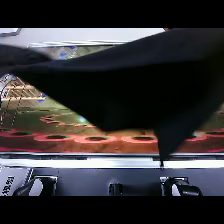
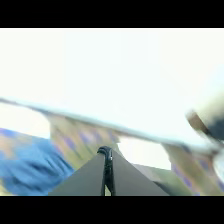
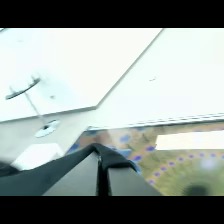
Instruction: Fold the clothes and pants, and hang the long-sleeved shirts on hangers.
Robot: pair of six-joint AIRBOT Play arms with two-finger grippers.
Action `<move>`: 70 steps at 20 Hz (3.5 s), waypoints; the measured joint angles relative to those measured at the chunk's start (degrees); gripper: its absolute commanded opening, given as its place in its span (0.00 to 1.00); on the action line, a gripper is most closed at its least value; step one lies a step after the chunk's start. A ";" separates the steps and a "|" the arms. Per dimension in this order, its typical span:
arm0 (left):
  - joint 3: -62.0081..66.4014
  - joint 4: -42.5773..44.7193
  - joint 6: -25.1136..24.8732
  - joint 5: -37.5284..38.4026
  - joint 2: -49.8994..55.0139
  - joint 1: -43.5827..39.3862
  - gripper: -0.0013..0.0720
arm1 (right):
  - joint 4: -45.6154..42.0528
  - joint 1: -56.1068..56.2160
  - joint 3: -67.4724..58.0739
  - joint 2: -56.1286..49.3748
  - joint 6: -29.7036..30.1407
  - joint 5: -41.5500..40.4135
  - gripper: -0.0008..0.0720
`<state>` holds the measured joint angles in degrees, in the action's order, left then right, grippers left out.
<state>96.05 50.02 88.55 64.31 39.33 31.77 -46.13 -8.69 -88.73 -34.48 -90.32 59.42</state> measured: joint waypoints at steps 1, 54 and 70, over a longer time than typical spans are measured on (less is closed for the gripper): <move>0.04 1.51 0.46 -1.22 -0.87 0.44 0.04 | -1.14 -0.02 -0.37 -0.28 -0.44 0.61 0.05; -49.92 8.39 -4.61 9.01 24.09 -4.09 0.63 | -19.15 -29.20 39.17 -50.80 19.87 24.68 0.53; -58.36 8.44 -7.50 9.31 21.84 -1.81 0.78 | -12.70 -29.27 47.80 -50.71 24.35 19.34 0.05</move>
<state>37.69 58.46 81.06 73.63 61.17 29.95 -58.83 -37.95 -40.93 -85.19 -65.98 78.76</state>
